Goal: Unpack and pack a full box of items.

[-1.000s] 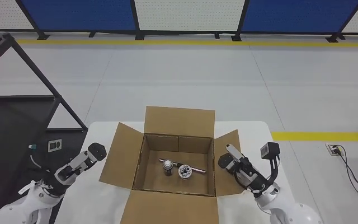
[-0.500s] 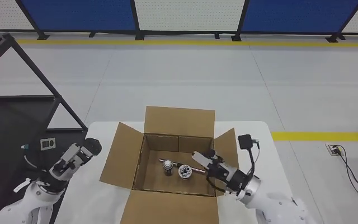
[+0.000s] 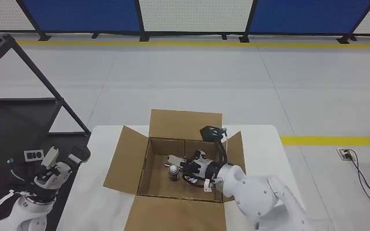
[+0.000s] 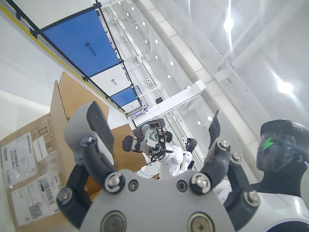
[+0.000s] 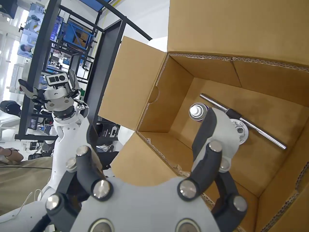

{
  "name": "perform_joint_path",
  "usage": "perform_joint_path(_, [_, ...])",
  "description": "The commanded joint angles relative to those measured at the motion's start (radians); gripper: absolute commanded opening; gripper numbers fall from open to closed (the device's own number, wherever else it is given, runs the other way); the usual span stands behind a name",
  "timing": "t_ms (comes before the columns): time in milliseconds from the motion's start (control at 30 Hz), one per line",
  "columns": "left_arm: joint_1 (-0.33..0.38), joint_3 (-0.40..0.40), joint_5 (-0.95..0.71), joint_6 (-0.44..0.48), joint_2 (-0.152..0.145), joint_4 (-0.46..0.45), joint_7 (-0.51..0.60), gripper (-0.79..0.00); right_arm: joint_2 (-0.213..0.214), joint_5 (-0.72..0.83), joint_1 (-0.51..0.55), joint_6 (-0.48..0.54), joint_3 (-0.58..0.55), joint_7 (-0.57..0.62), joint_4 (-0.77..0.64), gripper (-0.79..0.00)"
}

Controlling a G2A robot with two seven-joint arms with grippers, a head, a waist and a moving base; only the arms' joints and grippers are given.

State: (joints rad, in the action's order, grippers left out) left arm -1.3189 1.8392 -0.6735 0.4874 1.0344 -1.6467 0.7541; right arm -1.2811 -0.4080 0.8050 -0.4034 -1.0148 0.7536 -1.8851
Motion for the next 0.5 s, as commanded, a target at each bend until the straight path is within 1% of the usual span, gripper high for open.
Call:
perform_joint_path(0, [0.0,0.0,0.0,0.0,0.0,0.0,0.0,0.0,0.0,0.0,0.0,-0.001,0.0,0.0,0.0,0.0])
perform_joint_path(67, [0.0,0.0,0.0,0.0,0.0,0.0,0.0,0.0,0.0,0.001,0.003,0.003,0.0,-0.005,0.0,0.0])
perform_joint_path(100, [0.0,0.0,0.0,0.0,0.0,0.0,0.0,0.0,-0.001,0.007,0.013,0.025,0.005,-0.021,0.002,0.0])
perform_joint_path(167, [-0.003,-0.002,0.005,-0.008,0.0,-0.008,-0.01,0.0,-0.004,-0.054,-0.009,0.036,0.048,-0.001,0.04,0.0])
perform_joint_path(200, [-0.007,-0.002,0.008,-0.014,0.001,-0.016,-0.019,0.0,-0.006,-0.116,-0.036,0.024,0.081,0.025,0.062,0.0])
perform_joint_path(267, [-0.012,0.001,0.008,-0.04,0.002,-0.03,-0.051,0.0,-0.014,-0.228,-0.097,-0.034,0.152,0.088,0.098,0.0])
perform_joint_path(333, [-0.017,0.007,0.008,-0.055,0.002,-0.041,-0.062,0.0,-0.028,-0.281,-0.161,-0.041,0.224,0.158,0.142,0.0])
perform_joint_path(400, [-0.024,0.014,0.005,-0.061,0.002,-0.048,-0.064,0.0,-0.045,-0.324,-0.219,-0.065,0.277,0.195,0.199,0.0])
perform_joint_path(467, [-0.031,0.019,-0.014,-0.069,0.003,-0.052,-0.059,0.0,-0.064,-0.358,-0.273,-0.066,0.331,0.223,0.242,0.0])
